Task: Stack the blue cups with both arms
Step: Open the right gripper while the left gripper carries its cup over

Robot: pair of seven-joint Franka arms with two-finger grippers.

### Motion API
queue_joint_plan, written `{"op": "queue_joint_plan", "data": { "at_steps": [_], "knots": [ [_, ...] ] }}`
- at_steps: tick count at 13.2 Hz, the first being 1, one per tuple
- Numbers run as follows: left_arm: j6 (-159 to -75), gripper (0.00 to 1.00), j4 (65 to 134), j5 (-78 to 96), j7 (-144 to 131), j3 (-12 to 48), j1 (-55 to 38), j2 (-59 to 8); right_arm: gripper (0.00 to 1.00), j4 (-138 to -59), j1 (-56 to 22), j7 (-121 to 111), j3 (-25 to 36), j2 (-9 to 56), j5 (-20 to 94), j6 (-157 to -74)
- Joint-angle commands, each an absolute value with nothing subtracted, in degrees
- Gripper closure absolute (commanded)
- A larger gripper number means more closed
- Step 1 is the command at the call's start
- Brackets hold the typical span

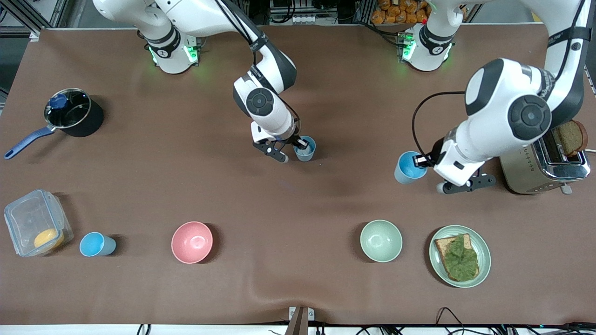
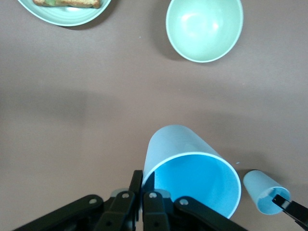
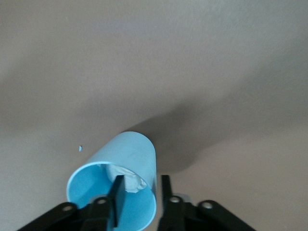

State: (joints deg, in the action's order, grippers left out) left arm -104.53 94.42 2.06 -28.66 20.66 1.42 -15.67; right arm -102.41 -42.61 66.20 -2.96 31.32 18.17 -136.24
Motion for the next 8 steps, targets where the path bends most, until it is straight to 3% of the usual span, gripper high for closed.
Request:
{"op": "queue_joint_plan", "data": {
  "at_steps": [1, 2, 5, 8],
  "knots": [
    [-102.66, 1.00, 93.25, 2.81, -30.93, 22.40, 1.23, -15.47, 0.27, -96.96, -39.21, 66.71, -3.08, 29.98, 18.37, -126.07],
    [-102.74, 1.00, 93.16, 3.16, -31.72, 22.76, 1.14, -15.47, 0.21, -95.73, -37.89, 66.10, -2.99, 29.01, 18.28, -123.16],
    [-102.66, 1.00, 92.81, 3.25, -34.09, 22.85, -1.22, -15.73, 0.18, -94.66, -31.84, 57.60, -2.99, 25.06, 18.28, -114.38],
    [-102.83, 1.00, 92.72, 4.47, -40.15, 23.11, -4.82, -15.99, 0.05, -95.10, -25.86, 46.01, -2.99, 20.40, 13.56, -108.31]
  ]
}}
